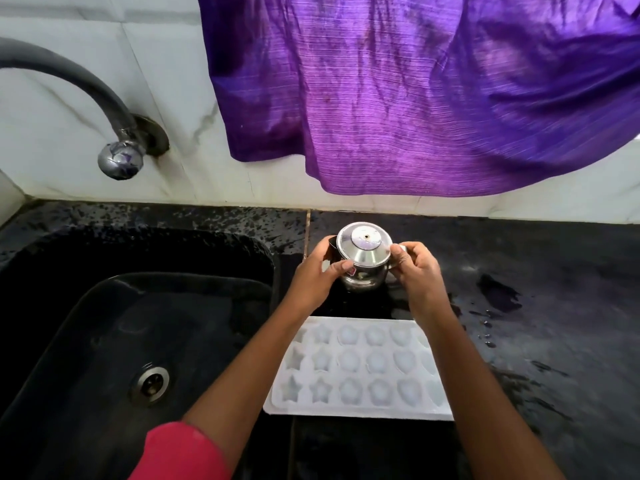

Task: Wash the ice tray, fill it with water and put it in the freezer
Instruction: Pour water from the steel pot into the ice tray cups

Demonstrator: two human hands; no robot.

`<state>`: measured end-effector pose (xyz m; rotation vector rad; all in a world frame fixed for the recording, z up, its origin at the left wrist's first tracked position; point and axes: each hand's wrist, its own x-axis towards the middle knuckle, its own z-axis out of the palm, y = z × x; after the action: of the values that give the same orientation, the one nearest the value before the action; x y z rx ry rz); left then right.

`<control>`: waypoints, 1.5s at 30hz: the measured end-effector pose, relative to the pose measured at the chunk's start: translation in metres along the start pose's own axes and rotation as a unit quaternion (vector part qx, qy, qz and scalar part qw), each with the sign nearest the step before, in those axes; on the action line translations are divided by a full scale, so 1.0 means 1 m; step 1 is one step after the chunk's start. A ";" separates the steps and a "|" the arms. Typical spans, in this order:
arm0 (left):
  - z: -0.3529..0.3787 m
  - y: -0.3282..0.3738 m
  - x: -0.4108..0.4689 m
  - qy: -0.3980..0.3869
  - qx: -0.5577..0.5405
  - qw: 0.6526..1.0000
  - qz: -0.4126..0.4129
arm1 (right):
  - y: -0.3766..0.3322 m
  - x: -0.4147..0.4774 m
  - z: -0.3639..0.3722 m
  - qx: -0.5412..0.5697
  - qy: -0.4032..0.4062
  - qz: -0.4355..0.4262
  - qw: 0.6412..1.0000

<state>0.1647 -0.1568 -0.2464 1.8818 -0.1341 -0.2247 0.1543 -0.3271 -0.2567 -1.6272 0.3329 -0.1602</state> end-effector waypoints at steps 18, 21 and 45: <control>0.014 0.055 -0.066 -0.050 -0.128 0.986 0.092 | -0.053 -0.079 -0.019 0.270 0.099 -0.139 0.948; 0.017 0.056 -0.082 -0.062 -0.070 0.992 0.086 | -0.054 -0.094 -0.025 0.286 0.137 -0.142 0.938; -0.023 -0.068 -0.140 -0.010 0.439 0.897 -0.057 | -0.013 -0.135 -0.090 0.208 0.287 -0.114 0.928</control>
<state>0.0320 -0.0851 -0.2914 2.7968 -0.1530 -0.2932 0.0014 -0.3705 -0.2225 -1.1633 0.5132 -0.8409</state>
